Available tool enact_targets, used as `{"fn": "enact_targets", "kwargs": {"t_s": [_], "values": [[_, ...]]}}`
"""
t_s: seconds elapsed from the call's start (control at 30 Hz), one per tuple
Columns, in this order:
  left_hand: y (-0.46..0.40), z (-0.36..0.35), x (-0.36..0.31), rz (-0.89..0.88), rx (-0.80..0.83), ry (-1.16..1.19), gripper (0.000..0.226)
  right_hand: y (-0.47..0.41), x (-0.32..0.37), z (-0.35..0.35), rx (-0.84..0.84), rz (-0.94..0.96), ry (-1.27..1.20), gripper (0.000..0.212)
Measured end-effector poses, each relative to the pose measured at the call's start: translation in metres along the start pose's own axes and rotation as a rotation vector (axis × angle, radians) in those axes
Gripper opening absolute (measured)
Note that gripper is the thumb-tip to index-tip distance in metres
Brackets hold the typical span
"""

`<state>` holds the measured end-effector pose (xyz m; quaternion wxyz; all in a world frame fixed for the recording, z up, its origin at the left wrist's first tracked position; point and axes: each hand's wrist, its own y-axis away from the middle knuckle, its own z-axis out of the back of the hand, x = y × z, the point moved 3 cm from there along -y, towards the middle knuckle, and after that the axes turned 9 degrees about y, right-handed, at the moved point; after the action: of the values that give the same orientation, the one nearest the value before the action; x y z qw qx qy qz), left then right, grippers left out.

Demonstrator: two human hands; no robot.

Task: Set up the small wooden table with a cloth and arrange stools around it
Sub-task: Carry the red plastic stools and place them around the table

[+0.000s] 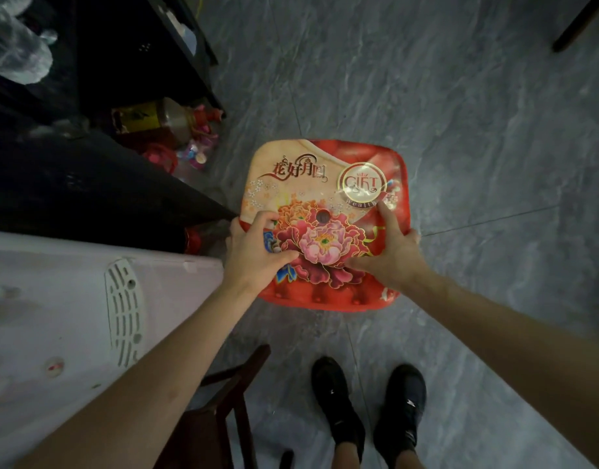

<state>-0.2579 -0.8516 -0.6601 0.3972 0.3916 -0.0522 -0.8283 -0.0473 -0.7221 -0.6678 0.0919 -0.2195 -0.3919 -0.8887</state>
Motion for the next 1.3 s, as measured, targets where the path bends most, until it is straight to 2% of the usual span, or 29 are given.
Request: {"fn": "enact_targets", "kwargs": {"t_s": [0.2, 0.43, 0.67, 0.87, 1.0, 1.17, 1.3], "values": [[0.033, -0.013, -0.075, -0.111, 0.055, -0.064, 0.057, 0.041, -0.044, 0.055, -0.022, -0.048, -0.004, 0.117], [0.114, -0.005, -0.204, -0.26, 0.265, -0.128, 0.052, 0.171, -0.095, 0.146, -0.055, -0.177, -0.089, 0.122], [0.235, -0.007, -0.366, -0.483, 0.439, -0.177, 0.056, 0.334, -0.157, 0.245, -0.243, -0.309, -0.253, 0.124], [0.342, -0.025, -0.475, -0.693, 0.539, -0.209, 0.055, 0.465, -0.215, 0.3, -0.443, -0.405, -0.376, 0.122], [0.41, -0.05, -0.529, -0.821, 0.583, -0.265, 0.055, 0.536, -0.258, 0.319, -0.563, -0.471, -0.419, 0.12], [0.477, -0.098, -0.575, -0.923, 0.671, -0.34, 0.05, 0.6, -0.315, 0.328, -0.675, -0.536, -0.507, 0.127], [0.517, -0.137, -0.601, -0.997, 0.734, -0.4, 0.042, 0.636, -0.355, 0.332, -0.751, -0.609, -0.553, 0.116]]}}
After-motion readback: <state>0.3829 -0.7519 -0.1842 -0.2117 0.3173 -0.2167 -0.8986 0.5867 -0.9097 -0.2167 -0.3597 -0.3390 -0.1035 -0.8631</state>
